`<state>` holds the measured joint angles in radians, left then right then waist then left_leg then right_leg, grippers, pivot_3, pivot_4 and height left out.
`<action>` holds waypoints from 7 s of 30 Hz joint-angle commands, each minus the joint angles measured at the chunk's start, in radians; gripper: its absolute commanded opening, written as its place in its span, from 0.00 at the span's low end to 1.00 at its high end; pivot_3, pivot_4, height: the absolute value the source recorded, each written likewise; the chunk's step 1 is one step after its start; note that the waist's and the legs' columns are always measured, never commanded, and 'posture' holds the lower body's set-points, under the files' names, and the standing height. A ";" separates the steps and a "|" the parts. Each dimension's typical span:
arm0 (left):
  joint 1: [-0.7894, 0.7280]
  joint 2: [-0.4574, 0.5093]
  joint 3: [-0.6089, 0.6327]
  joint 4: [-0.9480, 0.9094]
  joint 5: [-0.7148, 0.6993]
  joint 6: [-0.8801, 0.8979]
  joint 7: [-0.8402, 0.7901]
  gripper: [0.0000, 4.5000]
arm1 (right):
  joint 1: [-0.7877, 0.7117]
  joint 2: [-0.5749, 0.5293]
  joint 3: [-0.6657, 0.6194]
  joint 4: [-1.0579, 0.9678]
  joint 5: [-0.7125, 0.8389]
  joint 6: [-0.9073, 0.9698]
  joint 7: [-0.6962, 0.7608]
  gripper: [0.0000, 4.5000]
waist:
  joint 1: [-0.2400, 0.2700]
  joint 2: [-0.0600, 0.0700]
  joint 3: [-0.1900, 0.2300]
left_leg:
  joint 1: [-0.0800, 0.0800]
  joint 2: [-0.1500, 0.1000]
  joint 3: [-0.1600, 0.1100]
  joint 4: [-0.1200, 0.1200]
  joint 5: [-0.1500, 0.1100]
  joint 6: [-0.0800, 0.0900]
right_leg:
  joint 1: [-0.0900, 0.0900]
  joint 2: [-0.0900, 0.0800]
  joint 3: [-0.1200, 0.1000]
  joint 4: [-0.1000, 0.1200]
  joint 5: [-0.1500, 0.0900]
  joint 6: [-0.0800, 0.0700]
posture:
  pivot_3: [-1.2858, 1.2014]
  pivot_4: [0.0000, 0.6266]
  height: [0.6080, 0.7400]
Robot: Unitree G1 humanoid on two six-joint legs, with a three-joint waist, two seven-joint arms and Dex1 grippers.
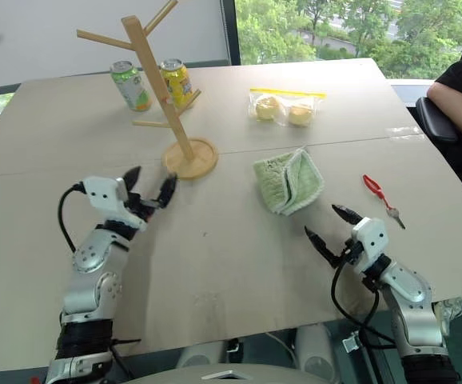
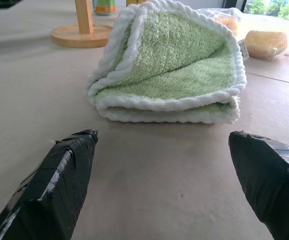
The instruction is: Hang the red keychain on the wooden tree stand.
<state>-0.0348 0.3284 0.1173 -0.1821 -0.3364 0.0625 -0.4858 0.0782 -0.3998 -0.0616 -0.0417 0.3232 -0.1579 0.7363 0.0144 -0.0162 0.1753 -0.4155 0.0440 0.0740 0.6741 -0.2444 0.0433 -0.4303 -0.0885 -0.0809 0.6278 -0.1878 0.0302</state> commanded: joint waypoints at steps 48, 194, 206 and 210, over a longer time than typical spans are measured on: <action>0.195 0.083 -0.218 -0.058 0.104 -0.371 -0.311 1.00 | -0.434 0.062 0.127 -0.386 0.161 1.021 -0.589 1.00 | 0.000 0.001 0.000 | -0.001 0.002 -0.002 -0.001 0.000 0.000 | -0.003 0.001 0.001 0.000 0.000 -0.001 | 0.52 0.24 1.00; 0.098 0.102 -0.363 0.077 0.041 -0.464 -0.548 1.00 | -0.415 -0.227 -0.125 0.494 -0.016 0.342 0.170 0.12 | -0.025 0.006 -0.001 | 0.001 0.001 0.002 -0.004 0.000 0.001 | -0.005 0.003 0.009 -0.001 0.000 0.000 | 0.52 0.24 1.00; 0.080 0.095 -0.363 0.081 0.049 -0.457 -0.522 1.00 | -0.405 -0.234 -0.140 0.466 -0.014 0.346 0.148 0.01 | -0.023 0.006 -0.001 | 0.001 0.001 0.002 -0.004 0.000 0.001 | -0.004 0.003 0.009 -0.001 0.000 0.000 | 0.52 0.24 1.00; 0.058 0.066 -0.322 0.063 0.050 -0.395 -0.423 1.00 | -0.431 -0.236 -0.148 0.327 0.026 0.394 0.136 0.01 | -0.024 0.007 0.000 | 0.001 0.001 0.002 -0.004 0.000 0.001 | -0.005 0.003 0.009 -0.001 0.001 0.001 | 0.52 0.24 1.00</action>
<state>0.0396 0.4077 -0.2345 -0.0684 -0.2829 -0.3636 -0.9628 -0.3331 -0.6281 -0.1951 0.3853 0.3180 0.2159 0.8800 -0.0095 -0.0095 0.1751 -0.4148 0.0453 0.0763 0.6697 -0.2445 0.0439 -0.4351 -0.0854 -0.0715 0.6265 -0.1861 0.0331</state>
